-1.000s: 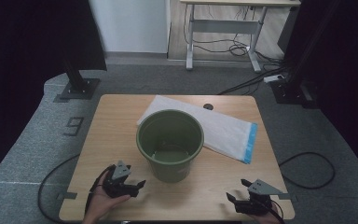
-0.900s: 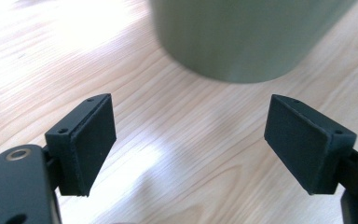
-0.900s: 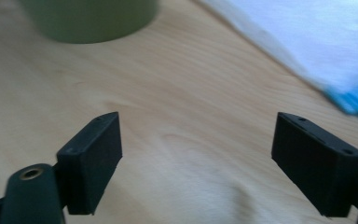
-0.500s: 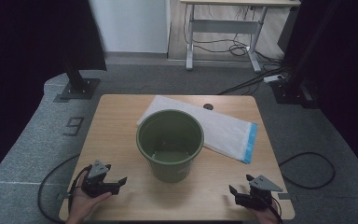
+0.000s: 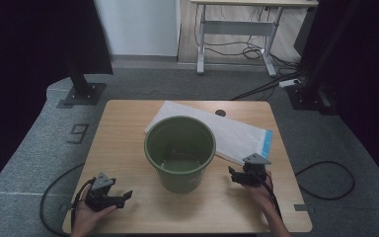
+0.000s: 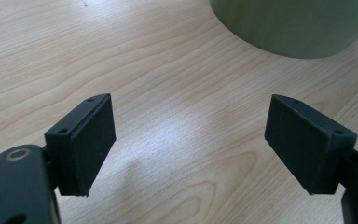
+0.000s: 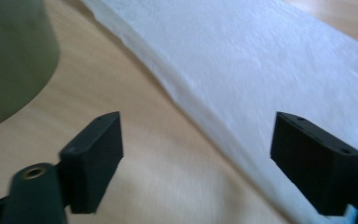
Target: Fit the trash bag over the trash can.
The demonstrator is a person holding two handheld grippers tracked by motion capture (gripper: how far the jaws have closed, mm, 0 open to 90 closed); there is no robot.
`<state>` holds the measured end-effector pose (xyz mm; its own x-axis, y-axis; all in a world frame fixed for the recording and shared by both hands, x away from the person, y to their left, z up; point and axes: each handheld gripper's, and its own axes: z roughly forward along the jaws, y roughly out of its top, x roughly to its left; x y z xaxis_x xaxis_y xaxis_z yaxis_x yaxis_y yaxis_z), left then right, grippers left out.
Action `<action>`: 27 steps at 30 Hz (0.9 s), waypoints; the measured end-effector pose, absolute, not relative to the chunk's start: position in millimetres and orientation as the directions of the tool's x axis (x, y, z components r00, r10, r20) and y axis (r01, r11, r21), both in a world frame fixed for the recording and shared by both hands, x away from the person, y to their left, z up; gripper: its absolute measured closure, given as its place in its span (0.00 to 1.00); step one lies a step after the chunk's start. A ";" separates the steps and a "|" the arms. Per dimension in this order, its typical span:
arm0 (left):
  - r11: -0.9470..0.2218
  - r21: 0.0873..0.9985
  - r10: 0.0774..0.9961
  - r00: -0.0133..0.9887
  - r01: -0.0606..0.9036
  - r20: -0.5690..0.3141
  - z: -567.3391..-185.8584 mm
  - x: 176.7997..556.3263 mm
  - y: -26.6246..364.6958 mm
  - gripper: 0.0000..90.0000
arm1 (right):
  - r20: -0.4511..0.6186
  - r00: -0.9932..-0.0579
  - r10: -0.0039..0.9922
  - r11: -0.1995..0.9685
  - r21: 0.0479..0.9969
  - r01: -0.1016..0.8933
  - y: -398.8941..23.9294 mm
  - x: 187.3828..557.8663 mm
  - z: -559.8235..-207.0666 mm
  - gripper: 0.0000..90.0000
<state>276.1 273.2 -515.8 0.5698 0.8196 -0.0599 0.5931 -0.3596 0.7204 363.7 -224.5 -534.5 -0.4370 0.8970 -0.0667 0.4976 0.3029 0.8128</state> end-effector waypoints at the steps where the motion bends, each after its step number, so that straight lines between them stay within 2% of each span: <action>1: -0.360 0.720 0.820 0.570 0.593 -0.060 -515.8 276.1 273.2 0.18 | -0.081 -0.441 0.894 0.315 0.812 0.491 -220.1 369.9 -535.5 0.25; 6: -0.371 0.709 0.813 0.578 0.600 -0.064 -520.7 275.9 270.8 0.18 | -0.091 -0.479 0.873 0.354 0.794 0.494 -205.9 393.8 -542.6 0.36; 10: -0.370 0.707 0.818 0.572 0.603 -0.060 -519.6 273.5 272.6 0.18 | -0.097 -0.468 0.878 0.366 0.767 0.527 -203.9 399.8 -544.7 0.50; 13: -0.366 0.704 0.822 0.566 0.609 -0.063 -519.5 273.0 272.3 0.18 | -0.102 -0.455 0.885 0.366 0.757 0.542 -206.6 401.6 -545.6 0.55; 16: -0.373 0.701 0.816 0.574 0.608 -0.063 -519.2 272.0 270.6 0.17 | -0.045 -0.441 0.897 0.323 0.747 0.581 -215.9 404.8 -547.7 0.68; 17: -0.373 0.701 0.816 0.574 0.608 -0.063 -519.2 272.0 270.6 0.17 | -0.045 -0.441 0.897 0.323 0.747 0.581 -215.9 404.8 -547.7 0.68; 18: -0.376 0.698 0.817 0.574 0.610 -0.062 -519.8 272.0 269.7 0.17 | -0.028 -0.437 0.899 0.310 0.744 0.591 -219.8 405.3 -547.4 0.78; 22: -0.385 0.702 0.820 0.571 0.599 -0.038 -517.8 269.9 269.8 0.17 | 0.021 -0.434 0.901 0.269 0.756 0.596 -232.2 401.9 -549.5 0.97; 27: -0.363 0.724 0.823 0.566 0.587 -0.045 -512.3 267.1 272.1 0.18 | 0.023 -0.419 0.908 0.259 0.755 0.603 -255.1 380.3 -549.1 0.99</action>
<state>267.1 272.1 -512.3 0.5657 0.8234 -0.0452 0.5866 -0.3633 0.7238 380.3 -255.1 -549.1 -0.4188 0.9078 0.0233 0.6030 0.2588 0.7546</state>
